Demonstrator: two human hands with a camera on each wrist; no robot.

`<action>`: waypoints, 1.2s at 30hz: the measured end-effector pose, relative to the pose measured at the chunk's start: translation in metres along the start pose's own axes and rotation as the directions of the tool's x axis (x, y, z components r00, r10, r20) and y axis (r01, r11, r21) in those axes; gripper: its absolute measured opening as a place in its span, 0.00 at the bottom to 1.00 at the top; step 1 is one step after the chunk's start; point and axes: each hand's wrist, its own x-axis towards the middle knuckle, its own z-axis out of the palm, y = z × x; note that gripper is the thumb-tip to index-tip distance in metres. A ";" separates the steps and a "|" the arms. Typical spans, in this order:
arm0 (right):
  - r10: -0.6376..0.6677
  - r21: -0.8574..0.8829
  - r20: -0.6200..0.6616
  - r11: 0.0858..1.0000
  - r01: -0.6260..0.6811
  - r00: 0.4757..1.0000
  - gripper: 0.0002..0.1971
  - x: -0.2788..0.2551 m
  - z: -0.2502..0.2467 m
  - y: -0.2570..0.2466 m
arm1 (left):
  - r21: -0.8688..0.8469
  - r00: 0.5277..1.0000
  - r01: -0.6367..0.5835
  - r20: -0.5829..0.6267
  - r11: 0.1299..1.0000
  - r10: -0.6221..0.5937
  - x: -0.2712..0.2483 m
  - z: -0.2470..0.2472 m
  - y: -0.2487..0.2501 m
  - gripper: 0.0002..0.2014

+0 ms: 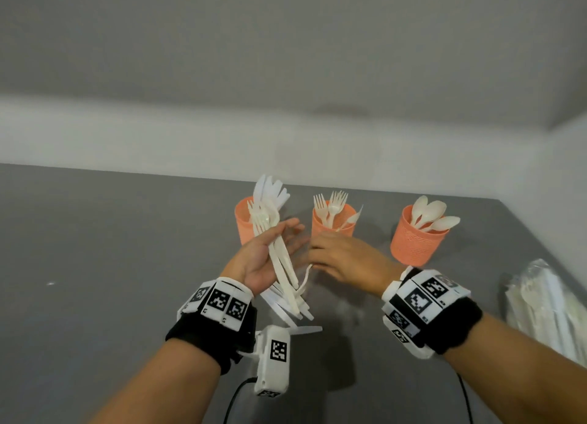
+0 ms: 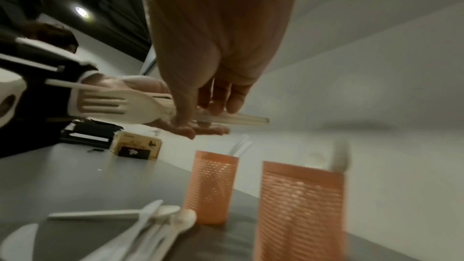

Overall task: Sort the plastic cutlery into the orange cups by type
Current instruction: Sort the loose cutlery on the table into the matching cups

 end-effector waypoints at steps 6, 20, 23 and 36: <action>0.576 0.045 0.011 0.817 -0.576 0.818 0.13 -0.055 -0.023 0.033 | -0.014 0.995 -0.092 -0.040 0.996 0.091 0.014 0.038 -0.020 0.15; 0.548 0.218 0.425 0.711 -0.669 0.721 0.07 -0.038 -0.041 0.017 | 0.063 0.970 -0.176 -0.160 0.982 0.184 0.020 0.048 -0.034 0.17; 0.432 0.182 0.583 0.756 -0.629 0.688 0.06 -0.036 -0.048 0.013 | 0.036 0.960 -0.190 -0.201 0.981 0.193 0.020 0.052 -0.032 0.17; 0.532 0.676 0.256 0.498 -0.543 0.807 0.29 -0.002 -0.004 -0.005 | 0.432 0.952 -0.113 -0.211 0.895 0.222 0.013 0.067 -0.057 0.20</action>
